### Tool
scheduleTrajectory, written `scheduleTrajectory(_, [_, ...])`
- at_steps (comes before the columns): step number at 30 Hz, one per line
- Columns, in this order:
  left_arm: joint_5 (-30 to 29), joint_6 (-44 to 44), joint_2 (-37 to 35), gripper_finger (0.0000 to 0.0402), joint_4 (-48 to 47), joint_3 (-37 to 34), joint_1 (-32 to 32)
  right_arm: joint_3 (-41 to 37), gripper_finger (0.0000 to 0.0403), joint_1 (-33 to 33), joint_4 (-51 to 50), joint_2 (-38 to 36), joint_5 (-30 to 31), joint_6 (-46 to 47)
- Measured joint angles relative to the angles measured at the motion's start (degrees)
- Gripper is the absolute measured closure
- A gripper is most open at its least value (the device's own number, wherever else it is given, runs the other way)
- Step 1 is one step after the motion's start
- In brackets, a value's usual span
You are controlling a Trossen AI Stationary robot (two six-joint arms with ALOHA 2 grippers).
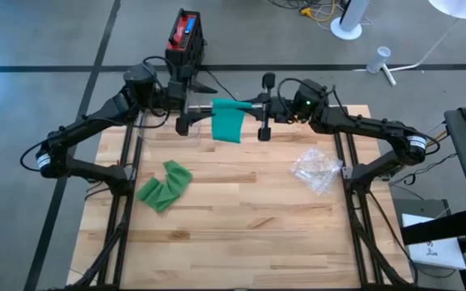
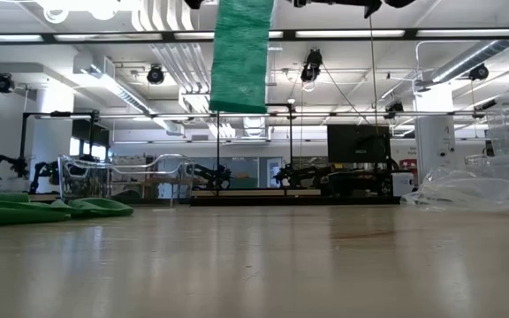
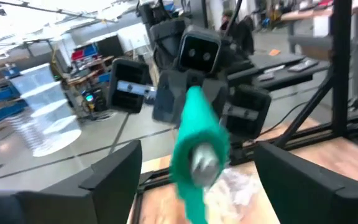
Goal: Roll bandage
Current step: Roll the blue bandage
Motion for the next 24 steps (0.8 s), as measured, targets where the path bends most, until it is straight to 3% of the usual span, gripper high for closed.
scheduleTrajectory(13, [1.33,-9.1,0.97,0.0067,6.28,-1.87,-0.04,0.01,0.038,0.02,-0.47,0.04,3.33,-5.16])
scheduleTrajectory(24, [2.48,-26.77,4.09,0.0056,7.76,-0.46,-0.04,0.36,0.0381,0.92,-0.2,0.04,3.22,-21.89])
